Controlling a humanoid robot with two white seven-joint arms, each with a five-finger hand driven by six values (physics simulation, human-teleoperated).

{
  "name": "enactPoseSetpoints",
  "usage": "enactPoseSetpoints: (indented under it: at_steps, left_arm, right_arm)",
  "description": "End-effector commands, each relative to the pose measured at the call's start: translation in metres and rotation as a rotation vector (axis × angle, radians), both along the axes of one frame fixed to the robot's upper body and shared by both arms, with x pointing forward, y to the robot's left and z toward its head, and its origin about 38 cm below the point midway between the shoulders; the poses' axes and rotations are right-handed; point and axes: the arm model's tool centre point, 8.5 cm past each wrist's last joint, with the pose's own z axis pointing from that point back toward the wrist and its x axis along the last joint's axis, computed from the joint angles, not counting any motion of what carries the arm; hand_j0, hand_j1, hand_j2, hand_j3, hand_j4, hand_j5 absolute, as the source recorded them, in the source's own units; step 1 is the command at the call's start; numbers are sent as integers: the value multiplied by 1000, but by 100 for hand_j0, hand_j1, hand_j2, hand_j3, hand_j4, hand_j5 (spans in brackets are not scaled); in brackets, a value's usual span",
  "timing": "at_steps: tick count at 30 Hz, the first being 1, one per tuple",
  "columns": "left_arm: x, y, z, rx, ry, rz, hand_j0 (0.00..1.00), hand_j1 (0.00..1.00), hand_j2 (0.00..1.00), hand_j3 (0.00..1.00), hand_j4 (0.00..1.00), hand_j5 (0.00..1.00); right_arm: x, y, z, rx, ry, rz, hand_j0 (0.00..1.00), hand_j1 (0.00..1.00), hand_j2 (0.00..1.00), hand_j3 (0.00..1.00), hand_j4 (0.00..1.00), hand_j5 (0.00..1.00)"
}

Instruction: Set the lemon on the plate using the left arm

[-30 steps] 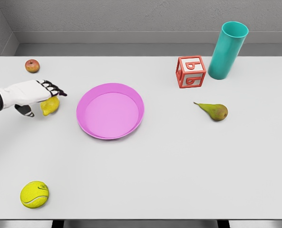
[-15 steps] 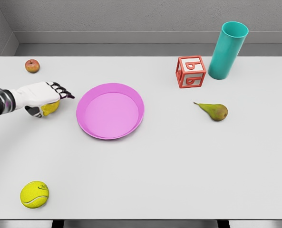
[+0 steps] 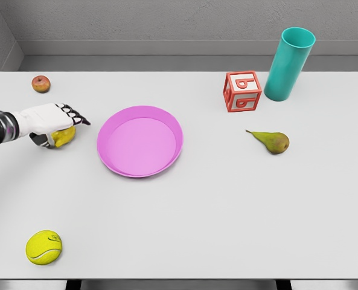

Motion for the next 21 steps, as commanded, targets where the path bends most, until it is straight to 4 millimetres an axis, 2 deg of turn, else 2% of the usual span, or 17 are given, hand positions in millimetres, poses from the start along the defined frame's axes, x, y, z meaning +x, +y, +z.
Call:
enactPoseSetpoints:
  at_steps: [1,15,21]
  left_arm:
    - [0,1,0,1,0,3,83,83,83,83,83,83]
    - [1,-1,4,-34,-4,0,87,87,87,87,87,87]
    - [-1,-3,4,-55,5,-8,84,84,84,84,84,84]
  right_arm:
    - [0,0,0,-1,0,0,100,100,100,100,100,100]
    - [1,0,0,-1,-2,0,100,100,100,100,100,100]
    - [0,0,0,-1,0,0,100,100,100,100,100,100]
